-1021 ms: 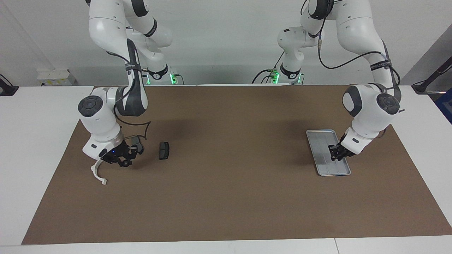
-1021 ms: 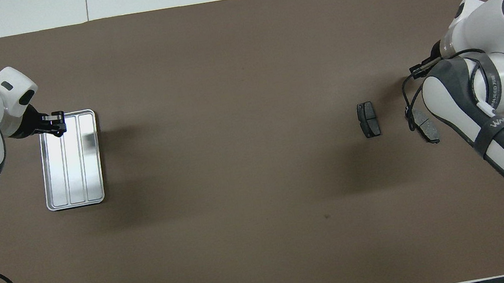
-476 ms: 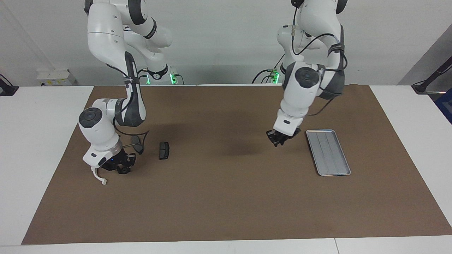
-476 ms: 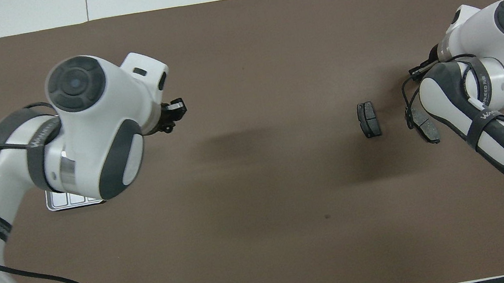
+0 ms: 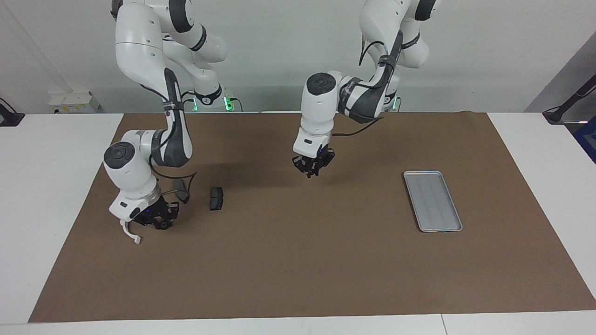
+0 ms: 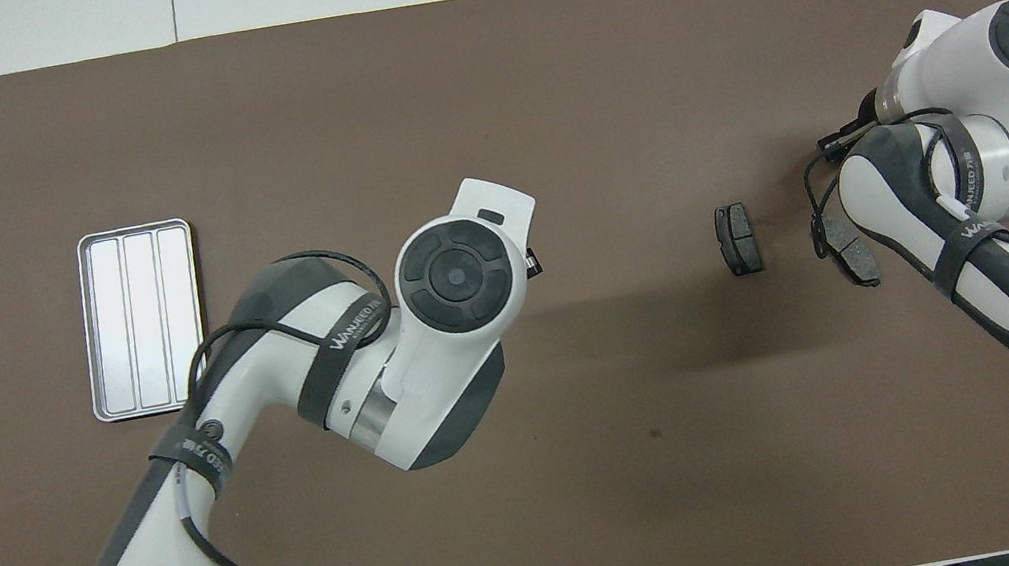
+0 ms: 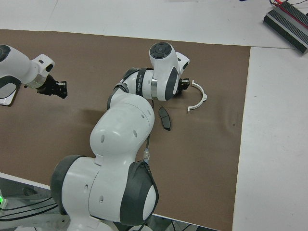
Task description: Place bearing gear from tray to pile
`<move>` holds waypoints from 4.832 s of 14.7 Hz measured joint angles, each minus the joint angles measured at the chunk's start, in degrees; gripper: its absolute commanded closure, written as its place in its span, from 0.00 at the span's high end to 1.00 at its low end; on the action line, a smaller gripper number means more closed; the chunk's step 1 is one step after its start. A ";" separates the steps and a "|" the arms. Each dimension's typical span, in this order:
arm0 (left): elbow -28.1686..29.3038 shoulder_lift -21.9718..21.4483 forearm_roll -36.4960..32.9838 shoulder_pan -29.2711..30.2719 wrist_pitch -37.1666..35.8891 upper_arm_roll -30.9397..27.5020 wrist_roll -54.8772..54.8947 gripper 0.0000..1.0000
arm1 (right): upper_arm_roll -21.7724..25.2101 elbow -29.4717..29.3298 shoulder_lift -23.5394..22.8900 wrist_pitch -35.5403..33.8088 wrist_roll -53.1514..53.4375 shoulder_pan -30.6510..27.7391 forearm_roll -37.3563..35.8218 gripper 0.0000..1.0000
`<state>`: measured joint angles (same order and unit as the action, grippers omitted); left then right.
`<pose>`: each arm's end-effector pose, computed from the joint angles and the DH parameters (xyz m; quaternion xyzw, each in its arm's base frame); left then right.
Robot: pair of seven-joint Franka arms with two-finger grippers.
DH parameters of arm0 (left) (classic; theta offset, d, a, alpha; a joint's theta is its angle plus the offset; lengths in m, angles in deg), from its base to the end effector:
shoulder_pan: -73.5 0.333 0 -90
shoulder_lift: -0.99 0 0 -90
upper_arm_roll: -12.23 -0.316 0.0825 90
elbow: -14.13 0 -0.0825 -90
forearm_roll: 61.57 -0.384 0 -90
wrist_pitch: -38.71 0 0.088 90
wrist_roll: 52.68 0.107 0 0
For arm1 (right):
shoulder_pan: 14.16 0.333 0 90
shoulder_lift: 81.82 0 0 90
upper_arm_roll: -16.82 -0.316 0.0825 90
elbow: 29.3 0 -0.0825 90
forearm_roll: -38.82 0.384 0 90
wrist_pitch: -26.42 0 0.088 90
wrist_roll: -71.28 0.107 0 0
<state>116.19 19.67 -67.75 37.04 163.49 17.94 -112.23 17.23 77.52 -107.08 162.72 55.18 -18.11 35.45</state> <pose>0.4855 -0.4276 0.3810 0.9910 0.1252 0.0458 0.0095 0.6435 -0.0494 0.2873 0.9915 0.1229 0.0322 0.0288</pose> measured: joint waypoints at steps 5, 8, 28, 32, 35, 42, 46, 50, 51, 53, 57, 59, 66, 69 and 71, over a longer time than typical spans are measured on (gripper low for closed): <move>1.16 5.37 -1.16 -0.83 6.22 -0.47 -1.87 0.04 | -0.24 -0.23 0.12 -0.27 0.00 0.05 0.00 1.00; 3.85 5.57 -1.17 -0.83 9.80 -0.66 -1.90 0.05 | -0.55 -0.72 1.92 -3.28 0.00 0.15 0.00 1.00; -1.20 -8.23 -0.89 19.15 -9.30 -4.84 32.30 1.00 | -1.28 -2.44 19.16 -25.99 35.44 18.73 0.13 1.00; -5.59 -16.48 2.13 33.33 -21.79 -5.30 55.64 1.00 | -1.40 -2.42 19.20 -25.99 51.69 26.31 0.13 1.00; -6.05 -20.91 4.94 39.24 -27.44 -5.39 64.76 1.00 | -1.43 -2.32 18.43 -25.02 62.04 31.45 0.13 1.00; -12.79 -19.41 8.14 40.21 -34.57 -4.77 66.14 1.00 | -1.41 -1.96 11.07 -14.32 73.85 37.45 0.13 1.00; -12.73 -18.60 8.28 36.99 -34.92 -4.05 66.48 1.00 | -1.40 -1.95 7.73 -9.20 76.33 38.75 0.13 1.00; -12.75 -18.60 8.28 34.64 -35.19 -3.88 66.47 1.00 | -1.39 -3.13 3.10 -5.66 80.60 41.68 0.03 1.00; -12.75 -18.59 8.28 34.36 -35.21 -3.87 66.47 1.00 | -1.39 -3.82 1.73 -5.39 81.01 42.09 -0.01 1.00; -12.75 -18.59 8.28 33.90 -35.28 -3.88 66.47 1.00 | -1.31 -4.73 -0.10 -5.29 81.05 42.17 -0.28 0.95; -12.75 -18.59 8.28 33.78 -35.49 -3.99 66.47 1.00 | -1.13 -4.91 -2.04 -2.83 81.45 42.23 -0.40 0.93; -12.72 -18.60 8.28 33.79 -35.49 -4.20 66.47 1.00 | -1.14 -4.91 -2.92 -2.20 82.05 42.67 -0.76 0.93; -11.54 -18.64 8.27 33.82 -34.03 -4.36 66.48 1.00 | -1.01 -4.83 -3.38 -1.88 82.10 42.63 -1.41 0.58; -9.64 -18.89 8.04 33.85 -32.59 -4.50 66.48 1.00 | -0.71 -4.84 -3.24 -1.95 82.10 42.58 -1.50 0.09; -9.23 -19.09 7.27 33.86 -32.49 -4.55 66.48 1.00 | -0.66 -4.96 -3.07 -1.94 82.10 42.57 -1.50 0.00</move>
<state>106.97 0.58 -60.48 70.90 131.00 13.39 -45.75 16.57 72.56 -110.15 160.78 137.28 24.45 33.96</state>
